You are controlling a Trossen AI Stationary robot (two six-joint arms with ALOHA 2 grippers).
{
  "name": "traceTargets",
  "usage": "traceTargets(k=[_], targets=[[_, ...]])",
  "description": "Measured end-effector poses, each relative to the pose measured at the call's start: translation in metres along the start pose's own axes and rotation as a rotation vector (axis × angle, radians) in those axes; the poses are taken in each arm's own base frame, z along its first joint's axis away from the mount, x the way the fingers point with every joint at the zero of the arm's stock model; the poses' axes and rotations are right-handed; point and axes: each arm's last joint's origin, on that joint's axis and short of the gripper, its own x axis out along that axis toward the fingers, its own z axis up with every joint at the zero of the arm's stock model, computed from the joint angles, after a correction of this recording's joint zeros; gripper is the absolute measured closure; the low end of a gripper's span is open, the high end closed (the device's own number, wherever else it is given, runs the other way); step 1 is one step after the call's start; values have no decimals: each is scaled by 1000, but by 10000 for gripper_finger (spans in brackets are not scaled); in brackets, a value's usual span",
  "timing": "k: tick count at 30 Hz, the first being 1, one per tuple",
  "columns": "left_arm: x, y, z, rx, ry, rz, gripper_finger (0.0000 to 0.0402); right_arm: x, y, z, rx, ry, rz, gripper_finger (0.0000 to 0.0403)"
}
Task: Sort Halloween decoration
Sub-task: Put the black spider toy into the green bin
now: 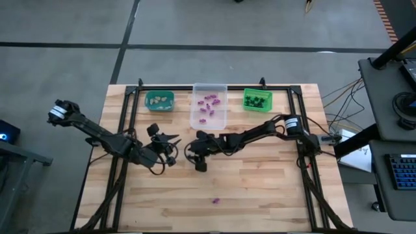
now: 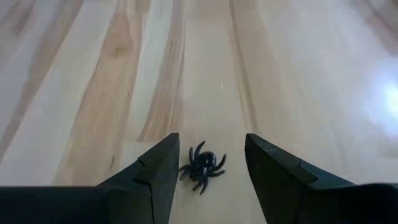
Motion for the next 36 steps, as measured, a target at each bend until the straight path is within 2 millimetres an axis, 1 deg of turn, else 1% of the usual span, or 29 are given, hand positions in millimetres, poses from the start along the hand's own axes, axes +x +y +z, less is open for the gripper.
traceTargets(k=[4,7,10,16,19,22,25,28,36], targets=[[3,-4,-4,13,21,-17,325,-3,0,3,-12,1,0,227],[7,-10,-10,30,65,-67,325,-3,1,2,-15,3,2,227],[11,-15,-16,19,93,-68,325,-2,1,1,-15,2,2,225],[19,-25,-21,34,109,-50,325,8,1,-12,-14,28,-8,193],[22,-29,-19,40,101,-26,325,16,3,-21,-19,46,-6,178],[24,-34,-15,63,93,-7,325,19,2,-23,-8,44,-28,176],[26,-38,-10,95,88,-8,325,19,0,-24,-15,47,-32,185],[28,-43,-4,123,80,-2,325,19,0,-24,-33,45,-31,205],[29,-48,8,167,56,16,325,19,0,-24,-35,45,-27,285]])
